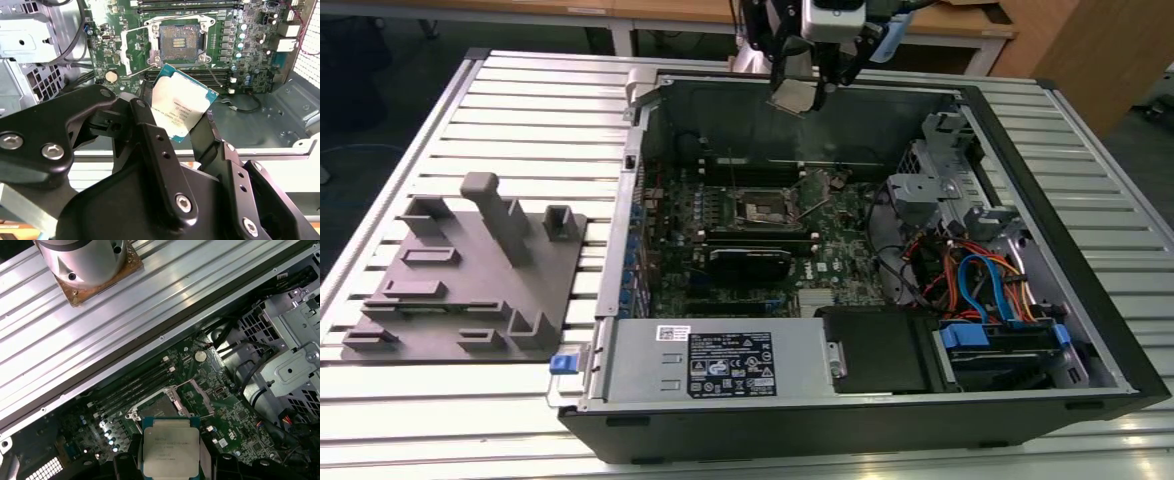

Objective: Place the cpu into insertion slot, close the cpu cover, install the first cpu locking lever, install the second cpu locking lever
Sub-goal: 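Place the cpu into insertion slot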

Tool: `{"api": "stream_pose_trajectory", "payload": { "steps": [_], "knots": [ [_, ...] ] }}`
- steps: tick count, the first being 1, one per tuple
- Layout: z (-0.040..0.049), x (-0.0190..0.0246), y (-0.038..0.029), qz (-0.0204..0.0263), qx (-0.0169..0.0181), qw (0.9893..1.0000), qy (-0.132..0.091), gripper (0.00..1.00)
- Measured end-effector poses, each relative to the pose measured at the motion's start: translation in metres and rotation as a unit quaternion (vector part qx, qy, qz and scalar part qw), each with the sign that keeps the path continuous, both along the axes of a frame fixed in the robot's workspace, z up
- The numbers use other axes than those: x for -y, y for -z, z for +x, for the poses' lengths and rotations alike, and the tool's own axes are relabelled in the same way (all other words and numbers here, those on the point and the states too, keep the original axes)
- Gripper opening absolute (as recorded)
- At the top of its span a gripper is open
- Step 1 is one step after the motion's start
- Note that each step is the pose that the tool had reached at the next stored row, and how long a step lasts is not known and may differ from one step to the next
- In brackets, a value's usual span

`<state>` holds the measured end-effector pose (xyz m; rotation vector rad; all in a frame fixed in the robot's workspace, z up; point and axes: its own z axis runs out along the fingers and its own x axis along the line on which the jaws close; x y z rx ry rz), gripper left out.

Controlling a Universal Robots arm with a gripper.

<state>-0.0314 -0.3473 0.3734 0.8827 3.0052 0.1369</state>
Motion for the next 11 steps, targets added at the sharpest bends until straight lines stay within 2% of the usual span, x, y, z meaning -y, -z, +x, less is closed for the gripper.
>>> {"api": "stream_pose_trajectory", "payload": {
  "steps": [4, 9, 11],
  "knots": [
    [0.0000, 0.0000, 0.0001, 0.0000, 0.0000, 0.9997, 0.023, 0.54],
    [0.0000, 0.0000, 0.0006, 0.0000, 0.0000, 0.9978, 0.067, 0.54],
    [0.0000, 0.0000, 0.0006, -0.0001, 0.0000, 0.9976, 0.070, 0.54]
  ]
}}
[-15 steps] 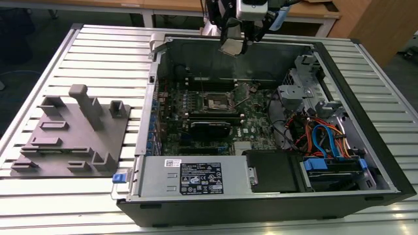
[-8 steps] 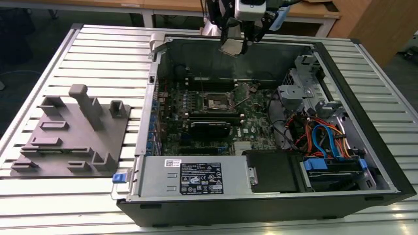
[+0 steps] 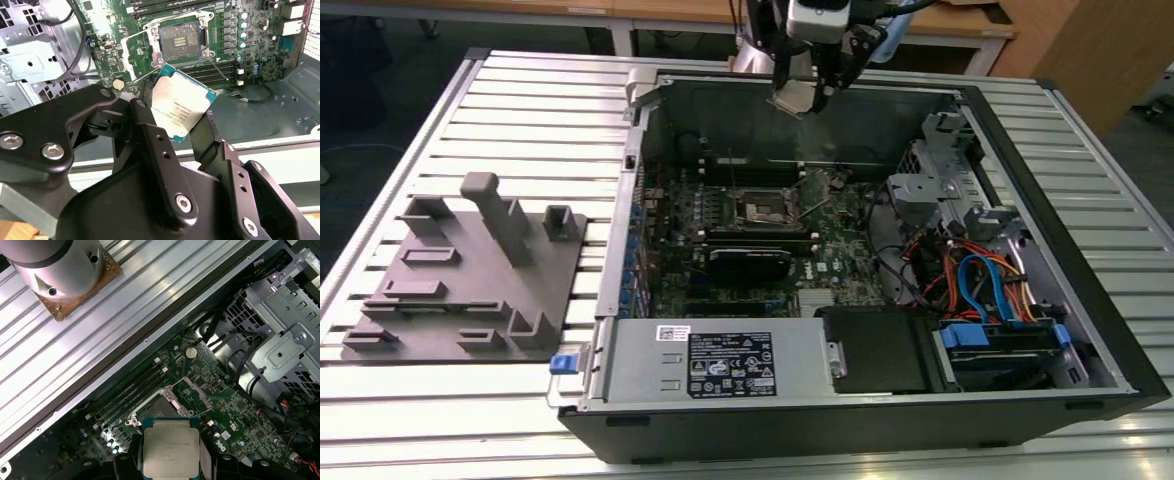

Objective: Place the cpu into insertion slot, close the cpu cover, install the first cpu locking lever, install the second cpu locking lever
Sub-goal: 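Place the cpu into insertion slot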

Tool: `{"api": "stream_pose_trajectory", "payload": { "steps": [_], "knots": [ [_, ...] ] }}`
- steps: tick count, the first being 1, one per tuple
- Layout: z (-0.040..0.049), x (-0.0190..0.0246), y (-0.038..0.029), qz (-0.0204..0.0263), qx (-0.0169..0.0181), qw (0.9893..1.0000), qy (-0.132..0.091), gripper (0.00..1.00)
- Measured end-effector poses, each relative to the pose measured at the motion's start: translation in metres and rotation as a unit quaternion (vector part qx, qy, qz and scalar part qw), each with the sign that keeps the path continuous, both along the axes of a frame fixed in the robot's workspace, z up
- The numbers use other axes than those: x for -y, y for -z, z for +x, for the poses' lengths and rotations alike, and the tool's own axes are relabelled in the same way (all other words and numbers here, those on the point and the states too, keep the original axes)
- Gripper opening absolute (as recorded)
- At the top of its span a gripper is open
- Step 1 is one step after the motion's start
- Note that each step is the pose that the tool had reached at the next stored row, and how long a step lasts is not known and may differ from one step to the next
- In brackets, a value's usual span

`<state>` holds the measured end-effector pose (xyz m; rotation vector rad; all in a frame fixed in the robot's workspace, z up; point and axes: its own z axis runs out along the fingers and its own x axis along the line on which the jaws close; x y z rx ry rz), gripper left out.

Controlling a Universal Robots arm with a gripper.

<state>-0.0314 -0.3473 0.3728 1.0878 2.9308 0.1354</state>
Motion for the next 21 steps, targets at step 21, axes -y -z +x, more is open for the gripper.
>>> {"api": "stream_pose_trajectory", "payload": {
  "steps": [21],
  "knots": [
    [0.0000, 0.0000, 0.0005, 0.0000, 0.0001, 0.9975, 0.071, 0.54]
  ]
}}
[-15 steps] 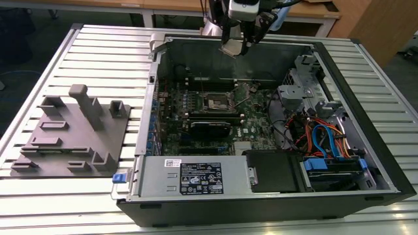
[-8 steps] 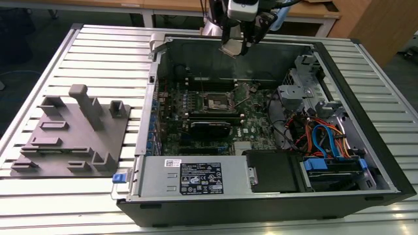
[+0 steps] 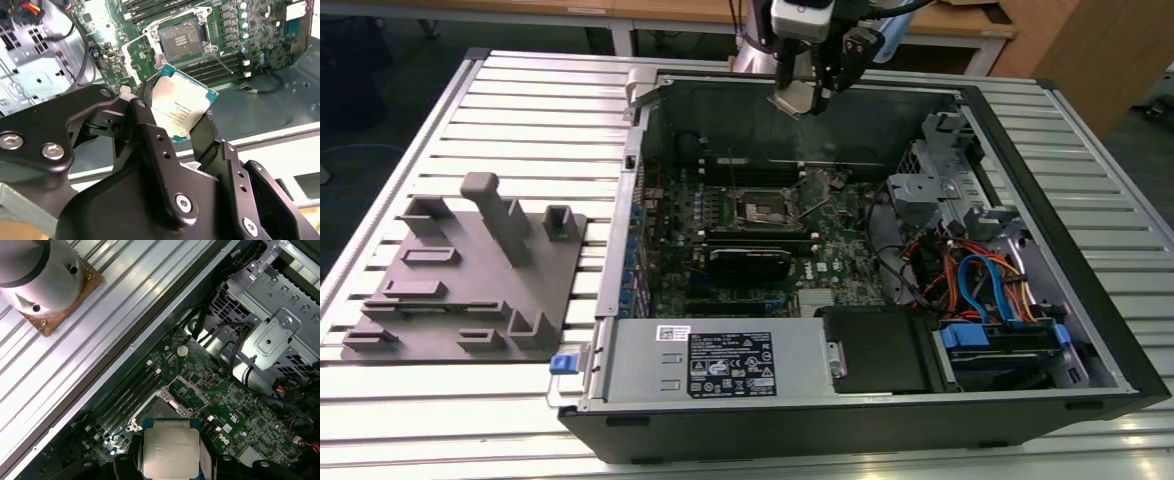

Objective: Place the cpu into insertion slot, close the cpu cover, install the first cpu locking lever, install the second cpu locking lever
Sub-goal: 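Place the cpu into insertion slot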

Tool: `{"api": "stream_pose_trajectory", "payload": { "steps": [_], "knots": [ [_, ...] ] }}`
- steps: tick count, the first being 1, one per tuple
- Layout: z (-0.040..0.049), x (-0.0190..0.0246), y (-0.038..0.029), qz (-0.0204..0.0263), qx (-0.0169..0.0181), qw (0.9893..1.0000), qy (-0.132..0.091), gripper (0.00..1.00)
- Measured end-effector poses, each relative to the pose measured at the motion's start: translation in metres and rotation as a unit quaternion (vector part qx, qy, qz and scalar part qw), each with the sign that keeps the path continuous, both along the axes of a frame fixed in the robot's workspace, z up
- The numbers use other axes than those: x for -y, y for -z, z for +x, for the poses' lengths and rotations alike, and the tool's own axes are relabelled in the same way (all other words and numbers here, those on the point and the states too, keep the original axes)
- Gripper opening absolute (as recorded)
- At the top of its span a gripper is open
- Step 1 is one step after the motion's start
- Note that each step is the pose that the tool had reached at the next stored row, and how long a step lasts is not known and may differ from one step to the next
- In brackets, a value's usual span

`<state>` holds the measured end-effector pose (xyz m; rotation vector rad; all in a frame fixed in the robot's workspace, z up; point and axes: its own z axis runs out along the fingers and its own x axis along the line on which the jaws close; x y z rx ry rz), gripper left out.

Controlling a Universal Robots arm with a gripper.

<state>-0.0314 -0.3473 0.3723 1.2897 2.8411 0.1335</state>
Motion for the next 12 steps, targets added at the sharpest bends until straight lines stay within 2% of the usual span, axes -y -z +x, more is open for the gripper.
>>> {"api": "stream_pose_trajectory", "payload": {
  "steps": [12],
  "knots": [
    [0.0000, 0.0000, 0.0000, 0.0000, 0.0000, 1.0000, 0.005, 0.54]
  ]
}}
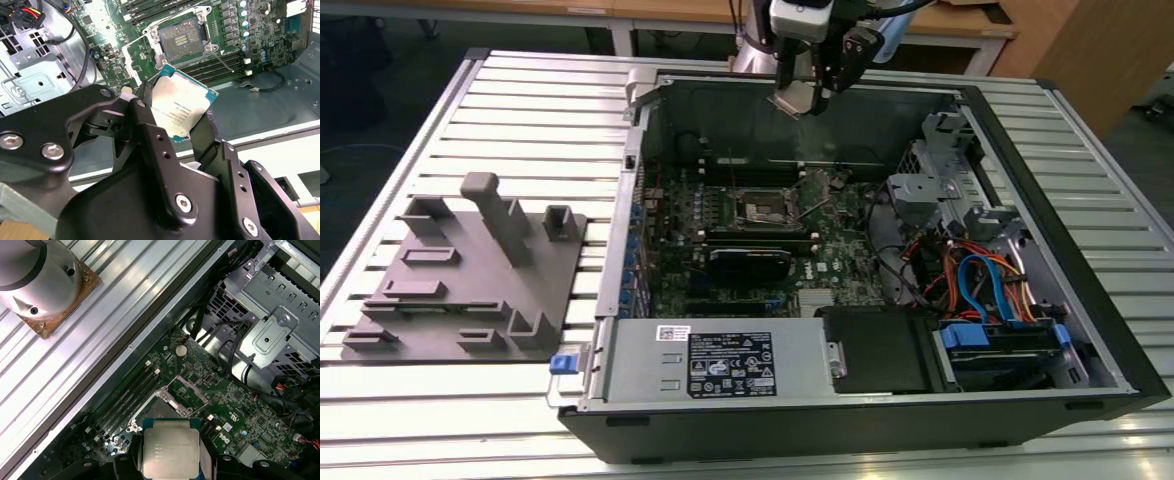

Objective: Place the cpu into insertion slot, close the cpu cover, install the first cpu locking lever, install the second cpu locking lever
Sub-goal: 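Place the cpu into insertion slot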

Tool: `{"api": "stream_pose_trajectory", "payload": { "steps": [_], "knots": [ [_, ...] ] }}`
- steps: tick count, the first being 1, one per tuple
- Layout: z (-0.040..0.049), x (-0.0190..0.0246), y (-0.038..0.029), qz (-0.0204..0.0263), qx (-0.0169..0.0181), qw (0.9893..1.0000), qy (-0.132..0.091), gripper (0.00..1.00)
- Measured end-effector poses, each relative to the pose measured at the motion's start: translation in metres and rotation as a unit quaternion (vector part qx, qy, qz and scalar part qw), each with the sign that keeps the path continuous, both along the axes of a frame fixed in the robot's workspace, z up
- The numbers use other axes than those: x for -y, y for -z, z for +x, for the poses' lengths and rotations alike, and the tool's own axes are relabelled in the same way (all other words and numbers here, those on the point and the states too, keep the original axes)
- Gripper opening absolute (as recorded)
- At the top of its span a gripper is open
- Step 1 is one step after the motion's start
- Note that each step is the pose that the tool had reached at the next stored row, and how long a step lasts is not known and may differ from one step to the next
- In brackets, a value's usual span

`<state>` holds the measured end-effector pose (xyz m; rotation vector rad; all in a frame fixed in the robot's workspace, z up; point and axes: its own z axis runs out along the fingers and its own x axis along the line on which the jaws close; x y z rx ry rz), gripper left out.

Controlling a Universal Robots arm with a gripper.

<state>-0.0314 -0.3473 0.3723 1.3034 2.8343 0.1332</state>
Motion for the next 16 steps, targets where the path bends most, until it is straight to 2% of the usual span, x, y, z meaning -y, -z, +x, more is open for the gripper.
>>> {"api": "stream_pose_trajectory", "payload": {
  "steps": [5, 9, 11, 16],
  "knots": [
    [0.0000, 0.0000, 0.0000, 0.0000, 0.0000, 1.0000, 0.003, 0.54],
    [0.0000, 0.0000, 0.0002, 0.0000, 0.0000, 0.9996, 0.029, 0.54],
    [0.0000, 0.0000, 0.0003, -0.0001, 0.0000, 0.9989, 0.047, 0.54],
    [0.0000, 0.0000, 0.0006, -0.0001, 0.0000, 0.9961, 0.088, 0.54]
  ]
}}
